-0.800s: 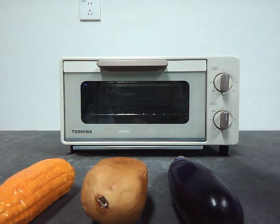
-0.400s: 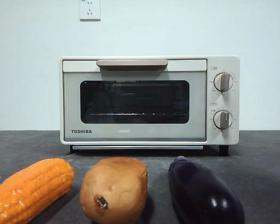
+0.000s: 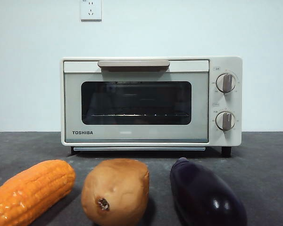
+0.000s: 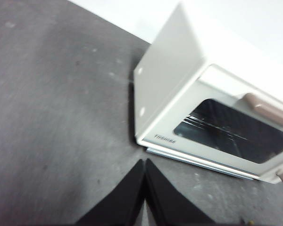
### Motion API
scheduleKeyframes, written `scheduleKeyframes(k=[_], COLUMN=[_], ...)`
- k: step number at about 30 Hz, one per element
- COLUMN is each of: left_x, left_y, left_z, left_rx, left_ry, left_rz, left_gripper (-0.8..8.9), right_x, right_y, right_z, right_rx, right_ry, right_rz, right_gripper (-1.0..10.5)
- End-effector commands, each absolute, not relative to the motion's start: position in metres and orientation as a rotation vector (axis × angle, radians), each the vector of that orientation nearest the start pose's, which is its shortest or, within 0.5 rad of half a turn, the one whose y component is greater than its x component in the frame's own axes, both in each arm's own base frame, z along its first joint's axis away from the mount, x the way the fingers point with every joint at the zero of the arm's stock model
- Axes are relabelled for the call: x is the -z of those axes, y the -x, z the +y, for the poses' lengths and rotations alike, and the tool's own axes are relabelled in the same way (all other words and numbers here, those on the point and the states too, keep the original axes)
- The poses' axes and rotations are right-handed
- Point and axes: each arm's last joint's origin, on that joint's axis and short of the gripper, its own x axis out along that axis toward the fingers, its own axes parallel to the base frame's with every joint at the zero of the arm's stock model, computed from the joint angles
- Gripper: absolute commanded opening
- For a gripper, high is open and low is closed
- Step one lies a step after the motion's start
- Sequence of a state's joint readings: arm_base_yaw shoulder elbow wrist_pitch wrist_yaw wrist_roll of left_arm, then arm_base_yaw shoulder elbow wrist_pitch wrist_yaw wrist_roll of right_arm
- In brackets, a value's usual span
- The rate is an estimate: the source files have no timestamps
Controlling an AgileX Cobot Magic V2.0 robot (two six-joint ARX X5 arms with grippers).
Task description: Take the eggplant from the table,put the eggplant in the oven
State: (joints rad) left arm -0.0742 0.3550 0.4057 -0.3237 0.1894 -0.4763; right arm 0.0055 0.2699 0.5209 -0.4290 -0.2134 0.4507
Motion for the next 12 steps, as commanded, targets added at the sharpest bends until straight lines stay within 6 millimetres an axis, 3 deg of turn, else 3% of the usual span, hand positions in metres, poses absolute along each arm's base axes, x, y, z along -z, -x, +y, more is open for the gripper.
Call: scheduleKeyframes(k=[1,7,12], left_x=[-0.271,-0.312,-0.332], left_y=[-0.114,-0.135,-0.149], left_z=[-0.015,-0.020,-0.025], left_rx=[0.246,0.373,0.458], left_ry=[0.391,0.334,0.342], left_rz=[0.333,0.390,0.416], left_gripper=[0.04,0.04,0.04], right_x=[-0.299,-0.331,-0.343], right_y=[-0.086,-0.098,-0.107], right_z=[0.007,0.010,0.014], right_rx=[-0.200,-0.297,-0.401], right_ry=[-0.391,-0.324,-0.350], right_rz=[0.266,0.455,0.627], right_gripper=[0.0,0.1,0.3])
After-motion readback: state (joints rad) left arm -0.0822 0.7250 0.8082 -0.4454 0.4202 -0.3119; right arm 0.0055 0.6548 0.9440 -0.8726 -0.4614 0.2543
